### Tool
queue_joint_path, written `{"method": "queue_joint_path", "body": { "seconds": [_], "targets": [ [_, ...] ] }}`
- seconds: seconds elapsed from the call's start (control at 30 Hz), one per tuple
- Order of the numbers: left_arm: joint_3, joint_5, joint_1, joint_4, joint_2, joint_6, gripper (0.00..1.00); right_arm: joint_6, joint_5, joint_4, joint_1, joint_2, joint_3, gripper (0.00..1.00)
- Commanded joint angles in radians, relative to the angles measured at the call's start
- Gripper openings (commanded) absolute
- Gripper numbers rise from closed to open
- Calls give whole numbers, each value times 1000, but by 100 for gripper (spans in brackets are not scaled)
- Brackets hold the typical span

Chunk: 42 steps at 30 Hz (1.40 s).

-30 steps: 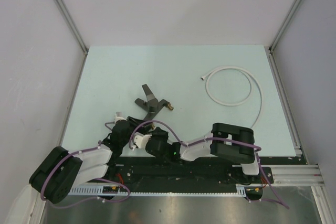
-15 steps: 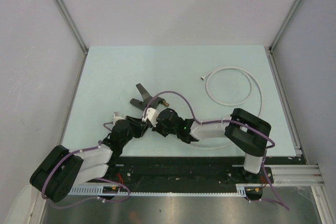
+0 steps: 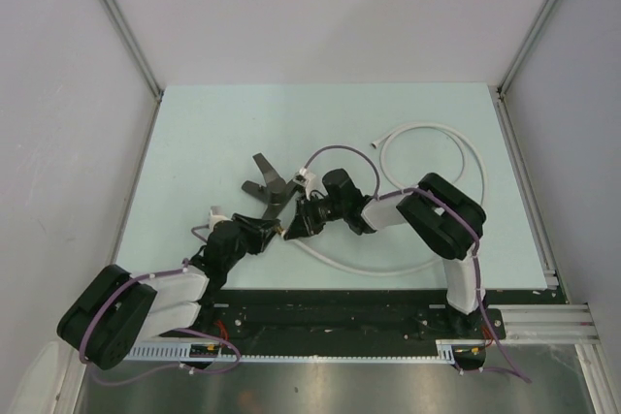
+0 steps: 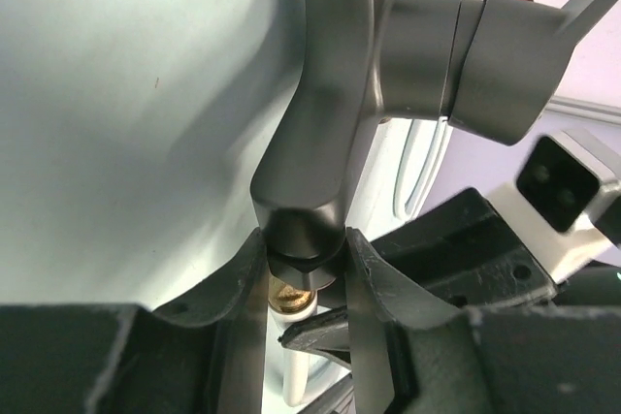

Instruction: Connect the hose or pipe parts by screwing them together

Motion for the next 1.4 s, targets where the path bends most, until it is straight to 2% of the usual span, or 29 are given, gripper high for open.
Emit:
{"method": "queue_joint_path", "body": {
  "seconds": [0.0,0.13,0.23,0.37,0.47,0.6,0.63,0.73,0.8,0.9,0.93,1.07,1.13,1.37],
  "targets": [
    [-61,74,-25,45,-10,27,0,345,-153,375,-51,79,23,0],
    [-58,66,-25,45,-16,30,0,537,-196,544,-81,139,5,5],
    [-55,66,-25,45,-10,34,0,620,-228,712,-92,180,-5,11],
    [-47,72,-23,47,0,34,0,662,-222,748,-100,188,-14,21],
    [-47,70,-25,45,3,36,0,629,-208,690,-101,161,-26,29],
    [-43,77,-25,45,6,33,0,437,-168,479,-103,83,-26,37],
    [-43,77,-25,45,3,33,0,390,-133,369,-103,58,-26,43],
    [-40,78,-23,44,0,30,0,220,-46,161,-103,-29,-26,52],
    [-41,78,-25,44,0,30,0,127,3,67,-103,-97,-26,59],
    [-38,84,-25,44,-2,28,0,-74,140,-97,-69,-194,-25,63],
    [-40,84,-23,44,-2,25,0,-192,256,-175,-25,-223,-26,64],
    [-41,83,-23,44,-10,25,0,-430,578,-312,114,-333,-26,66],
    [-43,81,-23,44,-13,24,0,-493,737,-353,165,-372,-26,66],
    [-43,83,-23,44,-22,17,0,-667,1042,-355,377,-361,-26,66]
  ]
}}
